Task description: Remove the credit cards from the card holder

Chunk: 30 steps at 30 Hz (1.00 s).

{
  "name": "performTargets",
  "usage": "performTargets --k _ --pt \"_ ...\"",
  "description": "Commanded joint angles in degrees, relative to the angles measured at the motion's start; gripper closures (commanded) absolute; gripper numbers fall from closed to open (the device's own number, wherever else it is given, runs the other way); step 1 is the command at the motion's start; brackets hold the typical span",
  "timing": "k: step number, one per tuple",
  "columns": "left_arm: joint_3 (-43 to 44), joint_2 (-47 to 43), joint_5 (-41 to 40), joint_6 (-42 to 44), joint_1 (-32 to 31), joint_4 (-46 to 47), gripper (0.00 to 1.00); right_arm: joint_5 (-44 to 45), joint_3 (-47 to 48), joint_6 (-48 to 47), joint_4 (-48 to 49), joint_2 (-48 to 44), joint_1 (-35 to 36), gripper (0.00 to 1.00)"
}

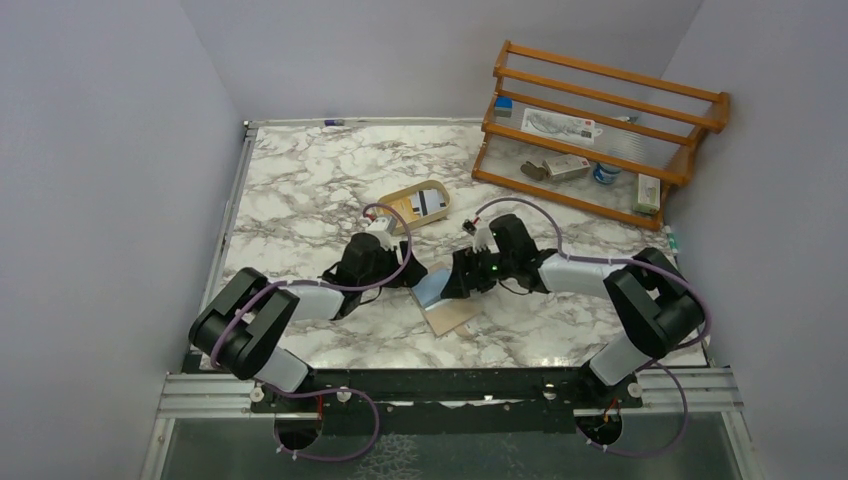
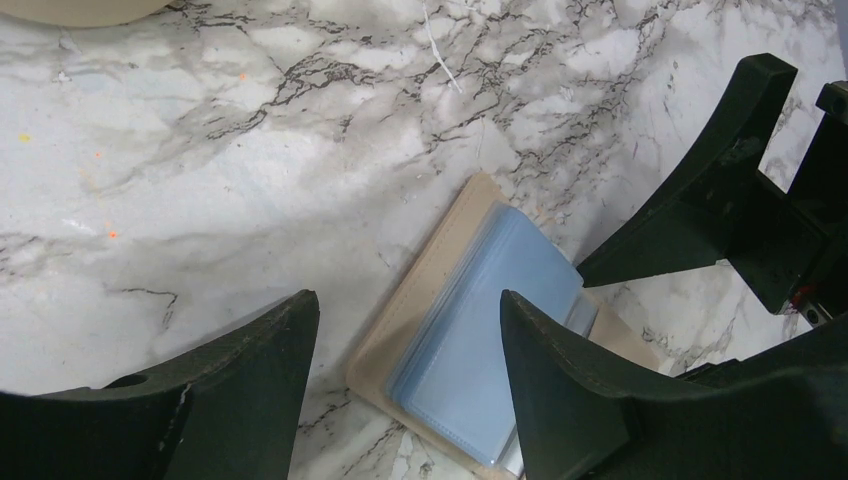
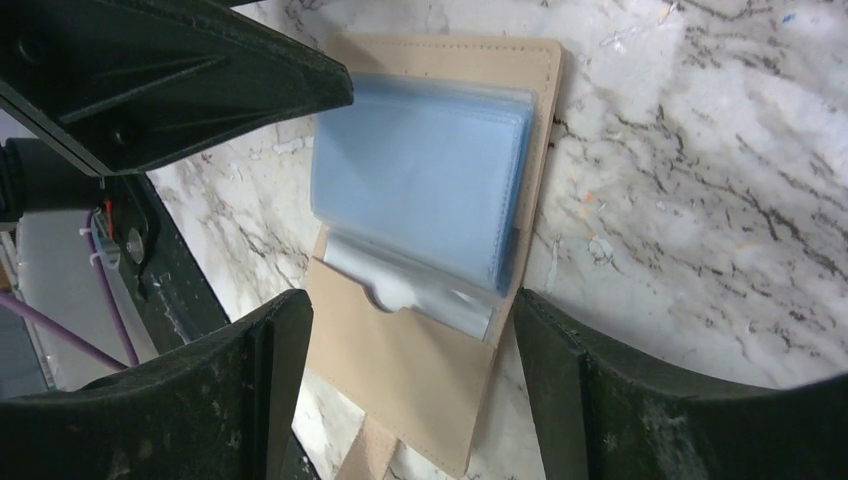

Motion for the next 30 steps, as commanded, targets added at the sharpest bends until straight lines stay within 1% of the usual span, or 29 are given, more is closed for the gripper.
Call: performTargets --k 1,4,8,14,21,24,25,26,27,28,30 --pt "-2.7 -2.4 1.4 0.6 0.0 -1.9 0.31 2.1 -2.8 1.1 -3.8 -2.0 0.0 0.21" --pt "-3.3 -2.8 1.3 0.6 0.1 -1.9 0.31 4.0 -4.1 2.2 -6.5 -4.1 -0.1 0.20" --pt "-3.6 -2.6 1.3 0.5 0.0 -1.9 0.31 3.0 -7.2 4.9 -6.5 -6.9 -0.1 0.18" --pt "-3.0 -1.7 1.4 0.4 0.0 -1.9 0.31 -4.1 -13.0 8.5 1.8 -6.0 -0.1 0.19" --pt "-3.2 -1.8 1.5 0.3 0.0 -1.8 0.31 -10.4 -16.4 13.0 13.2 -1.4 -0.1 0.29" --pt "-3.5 -2.0 1.3 0.2 0.0 -1.9 0.31 -11.7 -17.1 14.5 16.5 0.0 -0.1 0.37" --pt "-3.7 -2.1 1.2 0.2 0.0 -1.9 0.31 -12.0 -17.3 14.9 17.2 0.4 -0.1 0.43" --pt "-3.8 -2.0 1.1 0.1 0.0 -1.8 0.31 -12.2 -17.5 15.3 17.8 0.6 -0.2 0.46" --pt "-3.8 -2.0 1.1 0.0 0.0 -1.9 0.31 -12.4 -17.8 15.7 18.6 0.7 -0.1 0.54" --pt "-3.8 -2.0 1.0 0.0 0.0 -1.9 0.31 -12.5 -18.0 16.1 19.0 0.9 -0.1 0.66" --pt "-4.0 -2.0 1.0 -0.1 0.1 -1.9 0.31 -12.6 -18.1 16.7 19.8 1.2 -0.1 0.84"
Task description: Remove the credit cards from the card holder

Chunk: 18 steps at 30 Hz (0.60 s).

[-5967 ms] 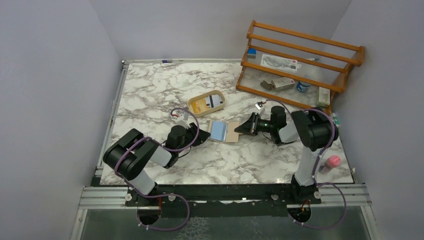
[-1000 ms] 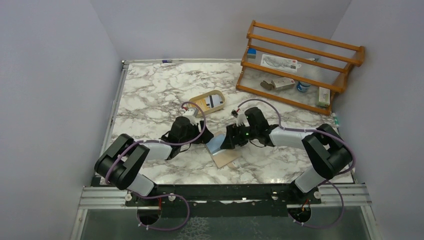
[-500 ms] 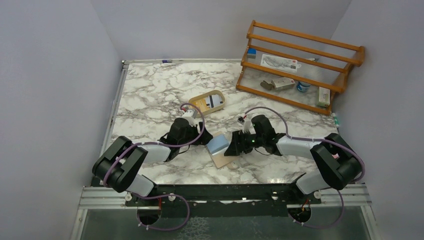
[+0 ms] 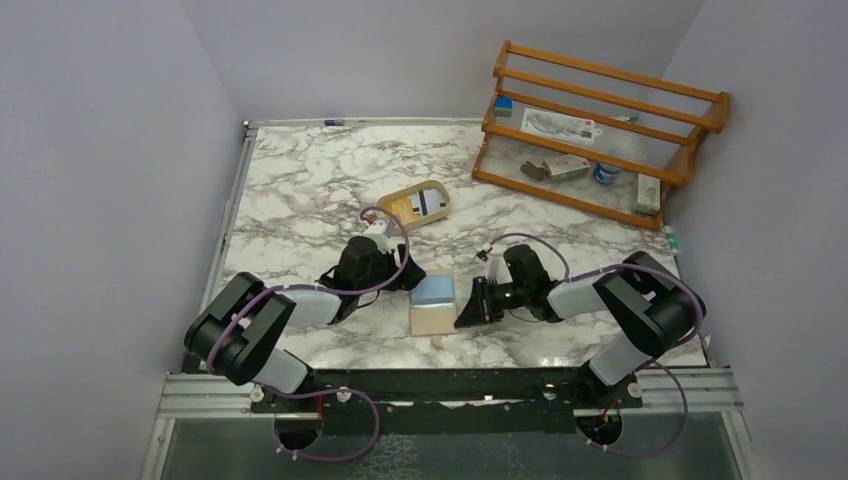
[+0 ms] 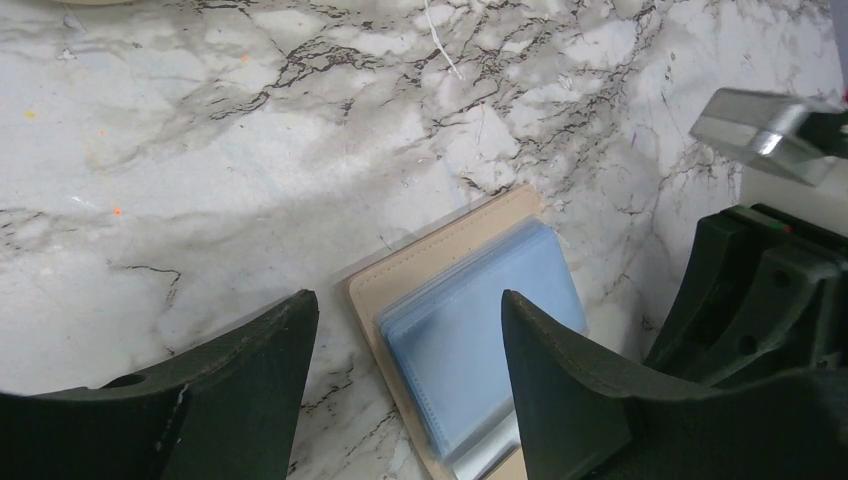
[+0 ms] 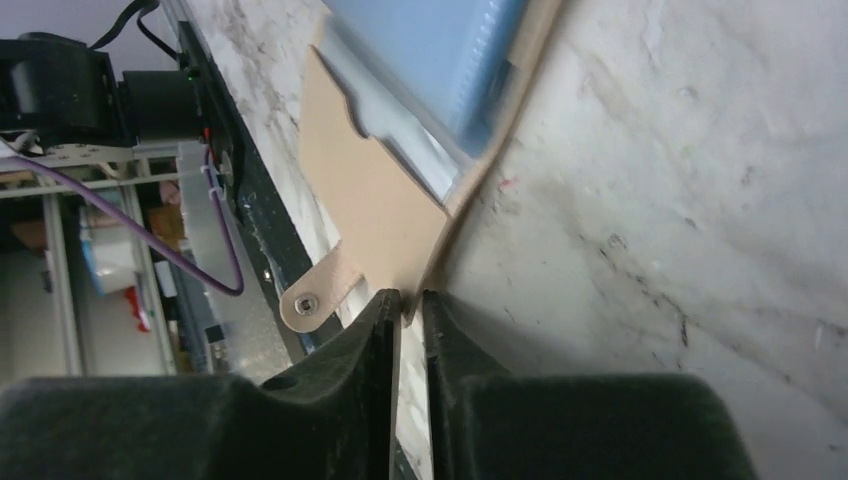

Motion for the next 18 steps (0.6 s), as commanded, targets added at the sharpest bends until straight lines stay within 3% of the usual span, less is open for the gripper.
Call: performTargets --k 1,2,7,11,18 --pt "-1.5 0.3 0.7 0.0 0.1 -2.3 0.31 -0.9 -1.8 2.1 0.9 2.1 0.1 0.92" --pt "-1.5 0.2 0.7 0.0 0.1 -2.4 0.31 -1.0 -1.8 2.3 1.2 2.2 0.1 0.98" --pt "-1.8 -0.3 0.4 0.3 0.1 -2.4 0.31 0.1 0.0 1.2 -1.6 1.5 0.0 0.99" --pt "-2.1 -0.8 0.7 0.4 0.9 -2.3 0.30 3.1 5.0 -4.0 -12.3 -0.8 -1.5 1.00" --pt "-0.9 -1.1 3.7 2.1 1.9 -2.4 0.28 5.1 13.9 -12.5 -27.9 -3.5 -12.0 1.00"
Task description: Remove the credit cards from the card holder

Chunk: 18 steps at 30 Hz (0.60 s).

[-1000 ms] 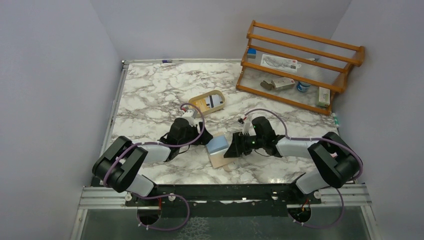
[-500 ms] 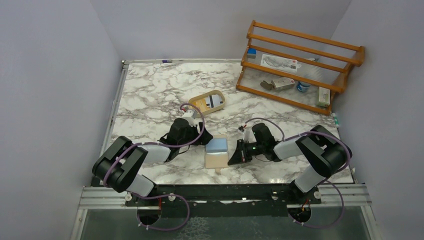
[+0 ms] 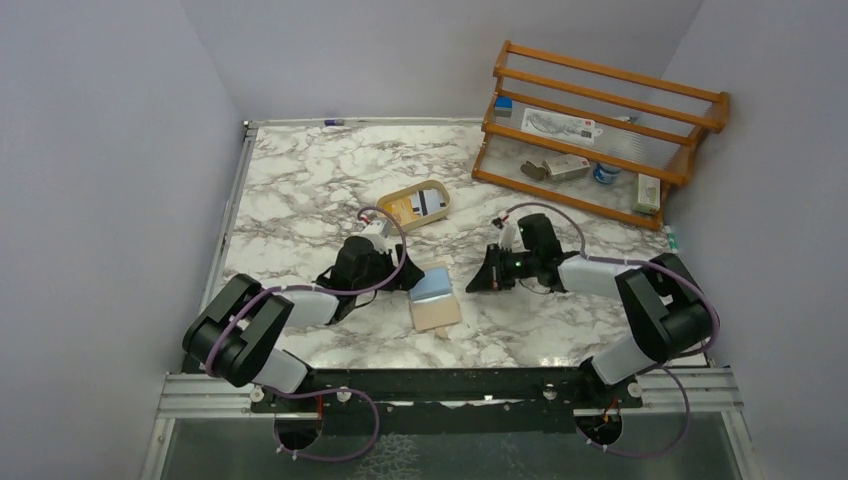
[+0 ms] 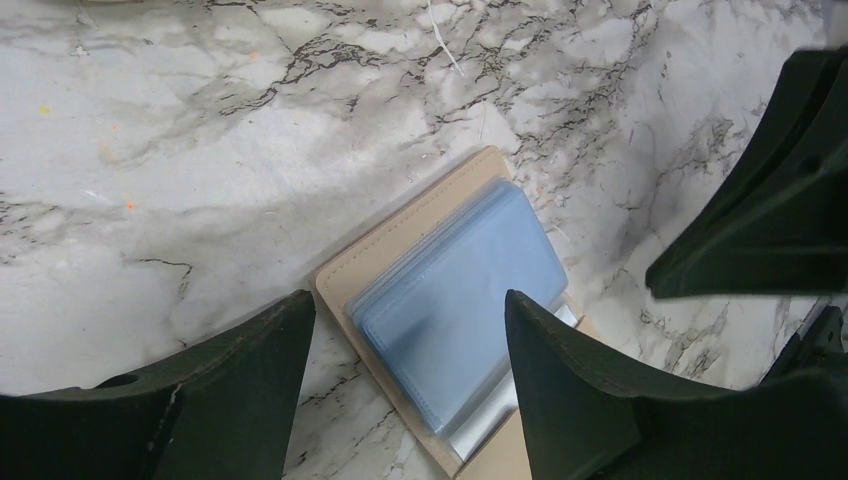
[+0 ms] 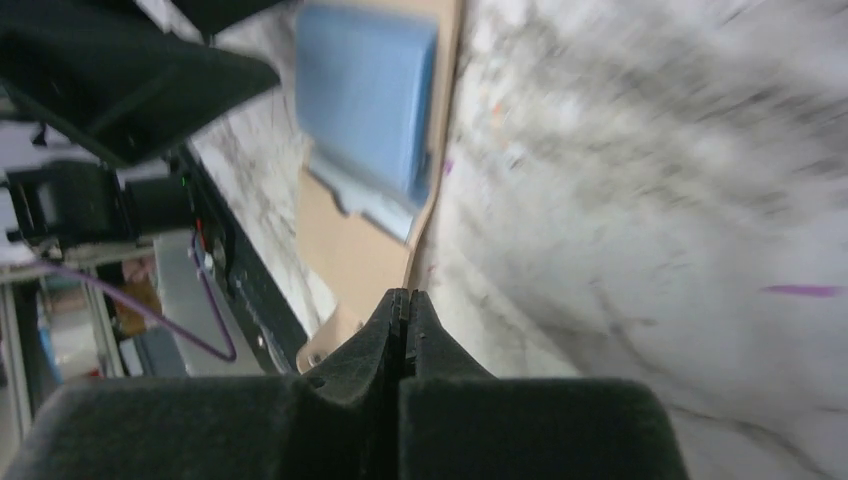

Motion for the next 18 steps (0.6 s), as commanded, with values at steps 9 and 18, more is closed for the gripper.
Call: performTargets --k 9,18 --pt "2.1 1.5 6.1 1.8 0.5 -2.7 0.28 3.4 16.8 -10.2 -18.0 5.4 -6.8 0.63" --pt "1.7 0.7 0.9 1.0 0.6 -4.6 0.28 13.2 12.1 -2.2 -17.7 -9.4 9.3 0.39"
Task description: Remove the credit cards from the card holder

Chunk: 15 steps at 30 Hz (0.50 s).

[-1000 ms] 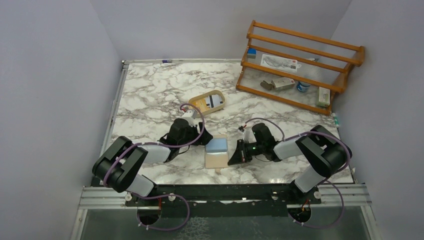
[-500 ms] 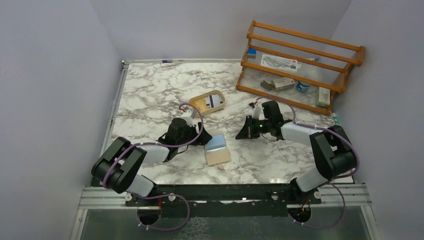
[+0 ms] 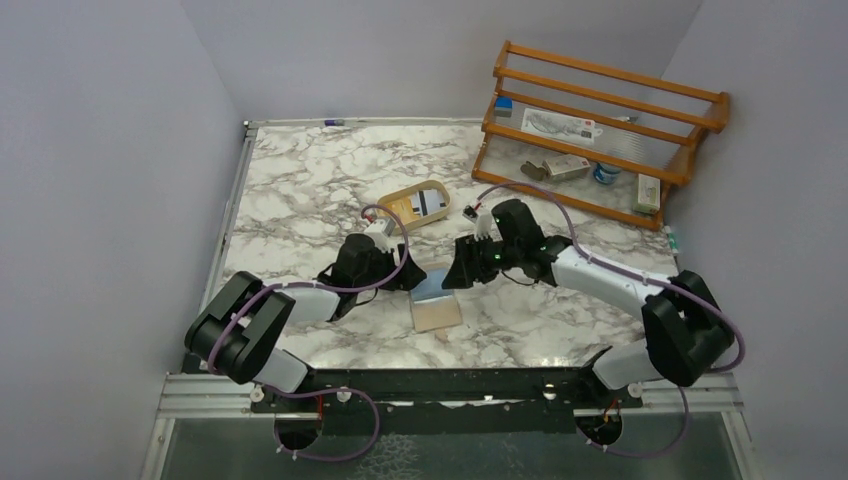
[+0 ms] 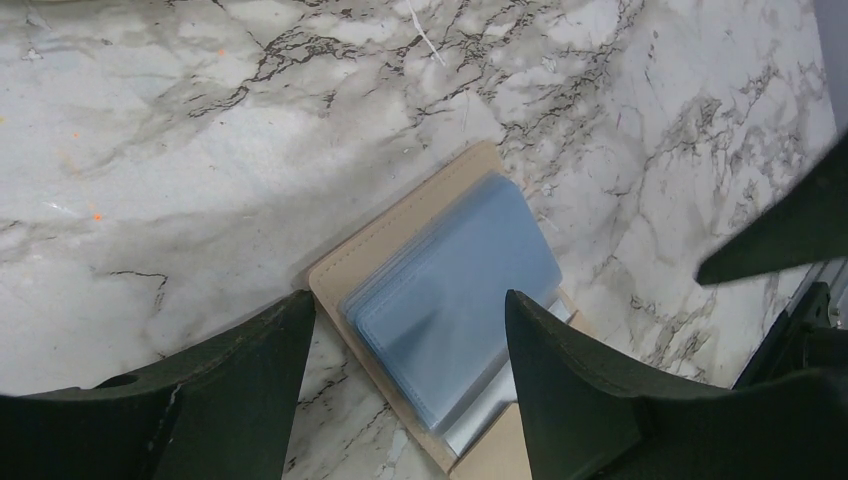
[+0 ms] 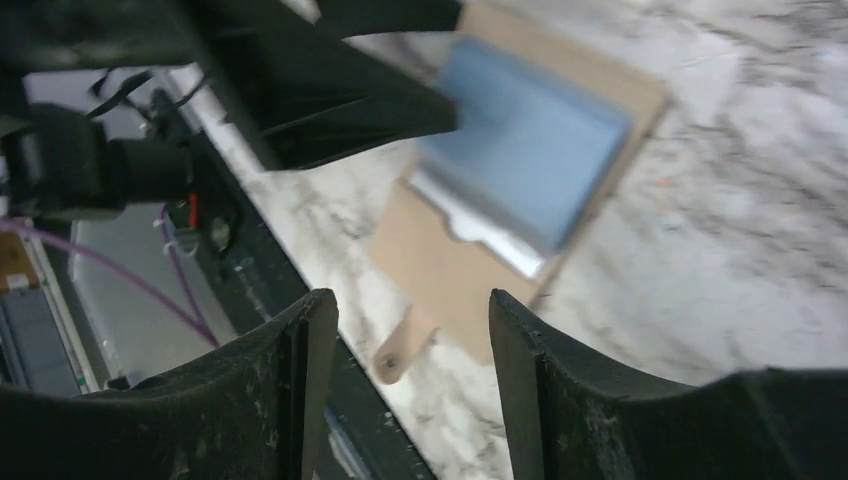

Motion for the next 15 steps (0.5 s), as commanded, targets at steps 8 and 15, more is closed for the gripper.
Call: performTargets --k 8,15 --pt "2.9 0.7 -5.7 -1.4 5.0 -7.3 0.28 5.0 -2.5 9.7 10.4 2.5 17.7 0.32" --pt "4.3 -4.2 -9.9 -0.4 9.0 -15.0 0.25 5.9 4.2 11.8 14.6 12.1 23.2 0.32"
